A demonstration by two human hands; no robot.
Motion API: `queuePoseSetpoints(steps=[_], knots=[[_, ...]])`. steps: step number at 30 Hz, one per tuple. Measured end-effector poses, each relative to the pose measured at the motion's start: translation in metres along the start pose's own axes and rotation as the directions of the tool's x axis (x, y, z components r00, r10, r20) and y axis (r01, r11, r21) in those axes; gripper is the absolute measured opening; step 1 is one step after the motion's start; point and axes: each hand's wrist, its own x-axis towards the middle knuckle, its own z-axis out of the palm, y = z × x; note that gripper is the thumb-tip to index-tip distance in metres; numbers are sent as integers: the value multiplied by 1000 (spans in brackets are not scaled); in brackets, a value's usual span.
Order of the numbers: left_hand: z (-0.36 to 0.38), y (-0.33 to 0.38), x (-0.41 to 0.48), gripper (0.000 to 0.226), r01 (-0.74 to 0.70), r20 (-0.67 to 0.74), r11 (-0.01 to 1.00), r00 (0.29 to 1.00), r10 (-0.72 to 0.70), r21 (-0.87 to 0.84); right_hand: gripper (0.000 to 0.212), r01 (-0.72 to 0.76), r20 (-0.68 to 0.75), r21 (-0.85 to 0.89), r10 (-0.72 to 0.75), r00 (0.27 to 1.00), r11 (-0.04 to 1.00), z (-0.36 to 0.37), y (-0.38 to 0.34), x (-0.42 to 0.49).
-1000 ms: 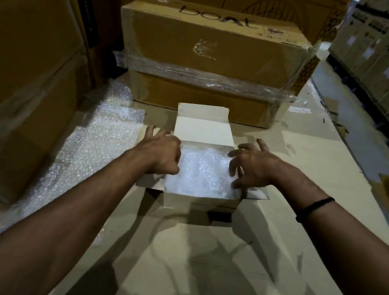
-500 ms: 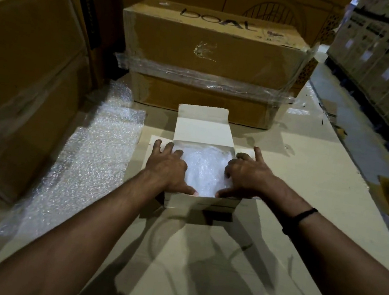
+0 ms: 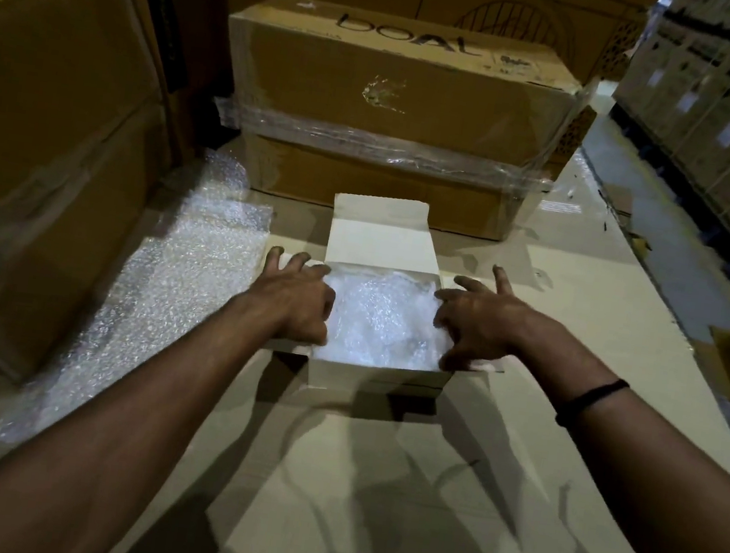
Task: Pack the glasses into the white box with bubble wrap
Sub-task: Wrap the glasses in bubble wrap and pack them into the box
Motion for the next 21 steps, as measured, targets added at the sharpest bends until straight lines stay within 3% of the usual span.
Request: queuePoseSetpoints(steps=[4, 7, 9, 11, 14, 21], knots=[[6, 13, 14, 66, -8, 46, 980, 999, -2, 197, 54, 21, 5, -151, -21, 1000, 988, 6, -17, 16], [9, 14, 18, 94, 26, -22, 986, 1000, -23, 168, 51, 14, -46, -164, -22, 999, 986, 10, -21, 21], [10, 13, 16, 101, -3, -98, 987, 995, 19, 162, 62, 10, -42, -163, -17, 999, 987, 4, -20, 17], [9, 13, 16, 107, -67, -140, 981, 986, 93, 183, 91, 2, -66, -113, -9, 998, 994, -3, -18, 14], [5, 15, 20, 120, -102, -61, 979, 992, 114, 174, 121, 48, -92, -44, -52, 994, 998, -10, -19, 18], [-3, 19, 41, 126, -109, 98, 983, 991, 95, 150, 116, 77, 30, 43, -78, 996, 996, -10, -25, 44]])
